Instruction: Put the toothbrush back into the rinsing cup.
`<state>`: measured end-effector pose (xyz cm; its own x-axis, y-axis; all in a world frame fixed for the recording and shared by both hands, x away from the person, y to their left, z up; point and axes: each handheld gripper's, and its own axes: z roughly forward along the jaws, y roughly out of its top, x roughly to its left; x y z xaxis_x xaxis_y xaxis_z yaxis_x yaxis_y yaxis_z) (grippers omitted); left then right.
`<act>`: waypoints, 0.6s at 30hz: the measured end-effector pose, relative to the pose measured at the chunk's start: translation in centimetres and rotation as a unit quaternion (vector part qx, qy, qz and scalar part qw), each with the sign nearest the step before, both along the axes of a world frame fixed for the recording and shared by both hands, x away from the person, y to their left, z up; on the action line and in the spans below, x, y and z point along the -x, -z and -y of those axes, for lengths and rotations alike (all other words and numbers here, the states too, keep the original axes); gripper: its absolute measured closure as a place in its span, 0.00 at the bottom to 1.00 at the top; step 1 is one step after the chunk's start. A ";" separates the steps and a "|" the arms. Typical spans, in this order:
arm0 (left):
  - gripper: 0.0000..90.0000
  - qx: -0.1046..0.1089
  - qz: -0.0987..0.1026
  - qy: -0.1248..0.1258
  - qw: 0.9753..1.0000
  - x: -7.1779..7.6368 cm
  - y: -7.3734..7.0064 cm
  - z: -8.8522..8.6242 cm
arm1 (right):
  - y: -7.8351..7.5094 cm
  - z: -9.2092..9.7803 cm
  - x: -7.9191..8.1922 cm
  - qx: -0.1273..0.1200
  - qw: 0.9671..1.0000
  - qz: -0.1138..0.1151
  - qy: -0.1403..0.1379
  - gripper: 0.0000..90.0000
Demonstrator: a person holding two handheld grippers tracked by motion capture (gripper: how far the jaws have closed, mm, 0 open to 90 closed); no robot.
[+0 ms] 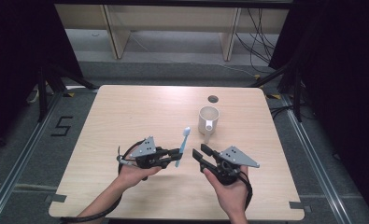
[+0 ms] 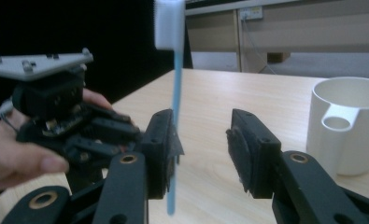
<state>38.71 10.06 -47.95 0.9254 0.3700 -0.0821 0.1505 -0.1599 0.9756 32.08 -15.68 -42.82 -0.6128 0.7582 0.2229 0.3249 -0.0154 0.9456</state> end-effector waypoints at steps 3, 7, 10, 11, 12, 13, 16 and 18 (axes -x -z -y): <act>0.87 0.007 0.002 0.004 1.000 0.0 0.0 0.4 | -0.2 -0.5 -0.4 -0.007 1.000 0.007 0.002 0.70; 0.87 -0.003 0.007 -0.005 1.000 0.1 -0.4 0.7 | -0.4 -1.1 -0.8 -0.008 1.000 0.010 0.005 0.71; 0.87 -0.004 0.012 -0.006 1.000 0.2 -0.4 1.1 | -0.5 -1.5 -1.1 -0.005 1.000 0.013 0.002 0.72; 0.87 -0.005 0.010 -0.007 1.000 0.2 -0.3 1.2 | -0.3 -1.6 -1.3 -0.001 1.000 0.014 0.002 0.72; 0.87 -0.005 0.012 -0.004 1.000 0.2 -0.3 1.3 | -0.3 -1.7 -1.3 -0.005 1.000 0.010 0.003 0.72; 0.87 -0.007 0.010 -0.006 1.000 0.2 -0.2 1.4 | -0.2 -1.7 -1.5 0.000 1.000 0.013 0.002 0.73; 0.87 -0.006 0.011 -0.007 1.000 0.3 -0.3 1.7 | 0.1 -1.9 -1.9 0.000 1.000 0.004 0.006 0.75; 0.87 -0.005 0.012 -0.009 1.000 0.3 -0.5 1.8 | 0.2 -2.0 -1.9 -0.004 1.000 0.002 0.005 0.75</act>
